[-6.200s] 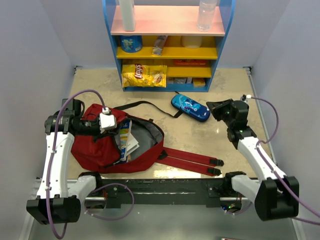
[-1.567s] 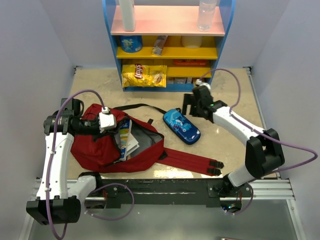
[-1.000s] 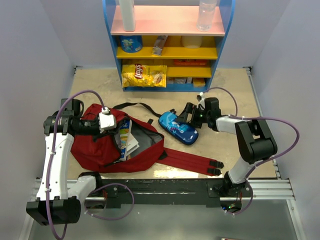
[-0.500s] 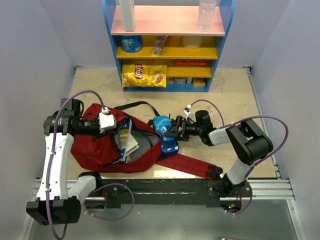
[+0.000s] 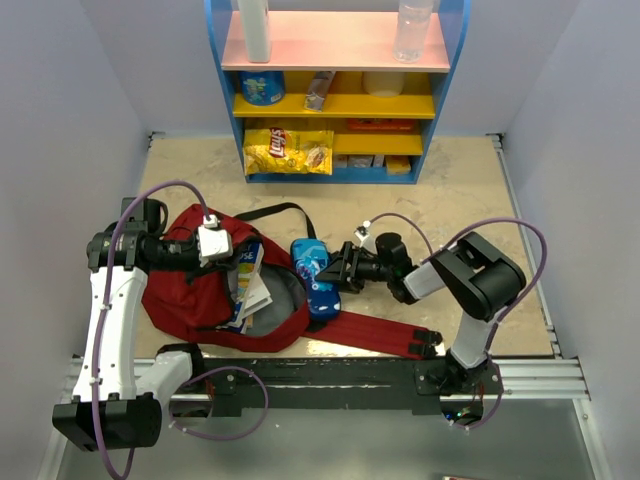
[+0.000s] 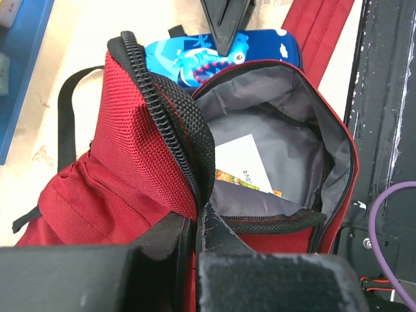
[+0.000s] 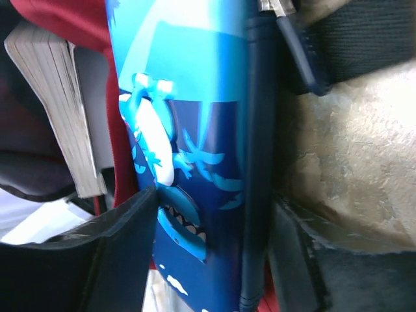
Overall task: Pack the student bag
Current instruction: Pick up the stationery from the center of the board, then place the stationery in the student bag.
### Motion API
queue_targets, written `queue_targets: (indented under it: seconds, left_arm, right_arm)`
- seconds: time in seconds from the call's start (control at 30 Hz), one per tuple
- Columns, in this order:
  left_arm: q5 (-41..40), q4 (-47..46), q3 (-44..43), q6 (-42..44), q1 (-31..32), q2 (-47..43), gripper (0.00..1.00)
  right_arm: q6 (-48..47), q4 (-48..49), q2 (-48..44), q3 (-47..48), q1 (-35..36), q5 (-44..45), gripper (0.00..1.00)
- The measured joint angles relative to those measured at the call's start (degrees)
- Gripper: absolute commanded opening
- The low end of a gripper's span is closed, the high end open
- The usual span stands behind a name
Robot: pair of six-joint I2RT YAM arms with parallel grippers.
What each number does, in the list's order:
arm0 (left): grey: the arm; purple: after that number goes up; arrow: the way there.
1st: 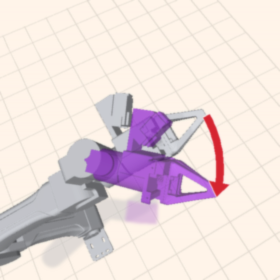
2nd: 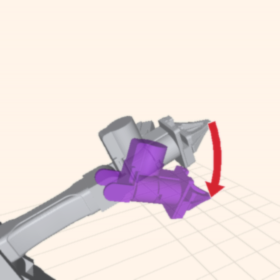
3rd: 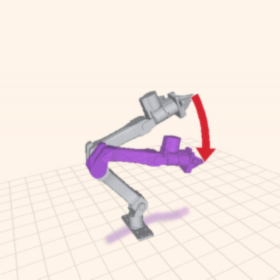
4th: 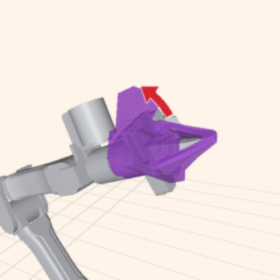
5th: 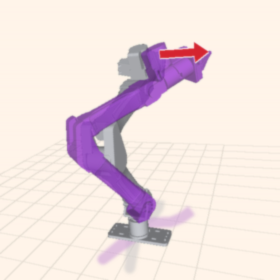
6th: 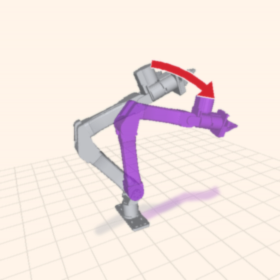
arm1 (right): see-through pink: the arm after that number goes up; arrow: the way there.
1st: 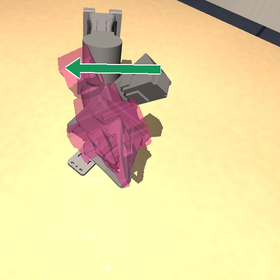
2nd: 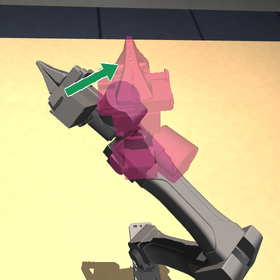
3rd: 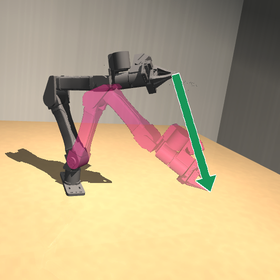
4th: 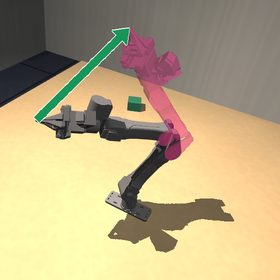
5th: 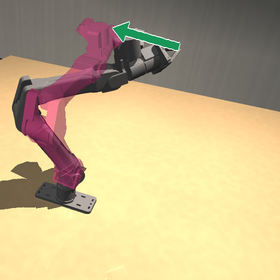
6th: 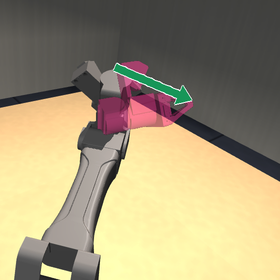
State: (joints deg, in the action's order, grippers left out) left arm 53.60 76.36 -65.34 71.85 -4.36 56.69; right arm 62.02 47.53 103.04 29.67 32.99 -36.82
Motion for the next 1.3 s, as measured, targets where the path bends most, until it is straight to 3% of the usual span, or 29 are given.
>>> queue_targets:
  seconds: [0.1, 0.13, 0.23, 0.43, 0.87, 1.0, 1.2, 1.3]
  left_arm:
    - [-0.3, 0.0, 0.0, 0.0, 0.0, -0.1, 0.0]
    - [-0.3, 0.0, 0.0, 0.0, 0.0, -0.1, 0.0]
    - [-0.3, 0.0, 0.0, 0.0, 0.0, -0.1, 0.0]
    - [-0.3, 0.0, 0.0, 0.0, 0.0, -0.1, 0.0]
    - [-0.2, 0.0, 0.3, 0.0, 0.0, -0.2, 0.0]
    - [0.3, -0.1, 0.3, -0.2, 0.0, -0.2, 0.0]
    - [1.2, -0.5, -3.5, -2.9, 0.0, -0.2, 0.0]
    - [1.5, -0.9, -6.4, -4.9, 0.0, -0.6, 0.0]
  right_arm:
    - [3.9, 5.4, 2.0, -1.0, 0.3, 0.0, 0.42]
    - [4.9, 6.8, 1.7, -1.4, 0.4, 0.1, 0.34]
    - [5.9, 8.1, -0.7, -1.7, 0.9, 0.3, 0.24]
    - [0.4, -2.7, -13.0, 2.2, 3.7, 1.7, 0.07]
    - [-4.4, -22.1, -20.4, 10.4, 11.5, 9.0, 0.03]
    - [-4.5, -33.0, -23.6, 16.1, 17.3, 18.7, 0.03]
    - [-6.8, -54.4, -21.3, 33.7, 27.5, 36.0, 0.0]
    - [-7.1, -60.1, -20.8, 36.0, 29.5, 41.0, 0.0]
